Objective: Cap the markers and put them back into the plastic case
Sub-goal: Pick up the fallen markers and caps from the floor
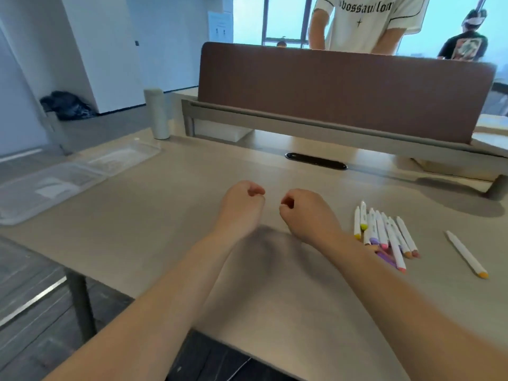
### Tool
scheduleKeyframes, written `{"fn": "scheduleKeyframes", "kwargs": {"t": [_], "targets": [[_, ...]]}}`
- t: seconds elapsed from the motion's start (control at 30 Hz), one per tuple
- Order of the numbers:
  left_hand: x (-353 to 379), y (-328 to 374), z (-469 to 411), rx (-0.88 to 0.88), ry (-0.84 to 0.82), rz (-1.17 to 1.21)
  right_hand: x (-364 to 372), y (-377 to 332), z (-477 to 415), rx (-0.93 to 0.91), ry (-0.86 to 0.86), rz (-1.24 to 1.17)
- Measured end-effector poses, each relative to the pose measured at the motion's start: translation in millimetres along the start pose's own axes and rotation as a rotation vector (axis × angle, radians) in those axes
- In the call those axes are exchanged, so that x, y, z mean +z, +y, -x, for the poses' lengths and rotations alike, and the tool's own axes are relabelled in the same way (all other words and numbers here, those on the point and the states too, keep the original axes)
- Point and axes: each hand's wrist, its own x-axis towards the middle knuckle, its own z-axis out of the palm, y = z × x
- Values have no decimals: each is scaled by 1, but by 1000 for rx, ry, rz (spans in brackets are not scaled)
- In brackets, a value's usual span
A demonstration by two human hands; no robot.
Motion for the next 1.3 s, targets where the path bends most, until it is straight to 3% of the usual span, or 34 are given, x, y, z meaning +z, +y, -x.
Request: {"fn": "scheduleKeyframes", "kwargs": {"t": [0.17,0.57,0.97,1.3], "targets": [[-63,-23,41,-46,200,-22,18,-64,18,-133,-48,-76],[-167,-38,219,-195,509,-173,49,-173,161,-456,-217,-211],[-243,-85,359,-370,675,-213,86,-262,286,-668,-401,-242],[-327,-153,427,-458,776,-110,137,-340,344,-794,-509,-86]]}}
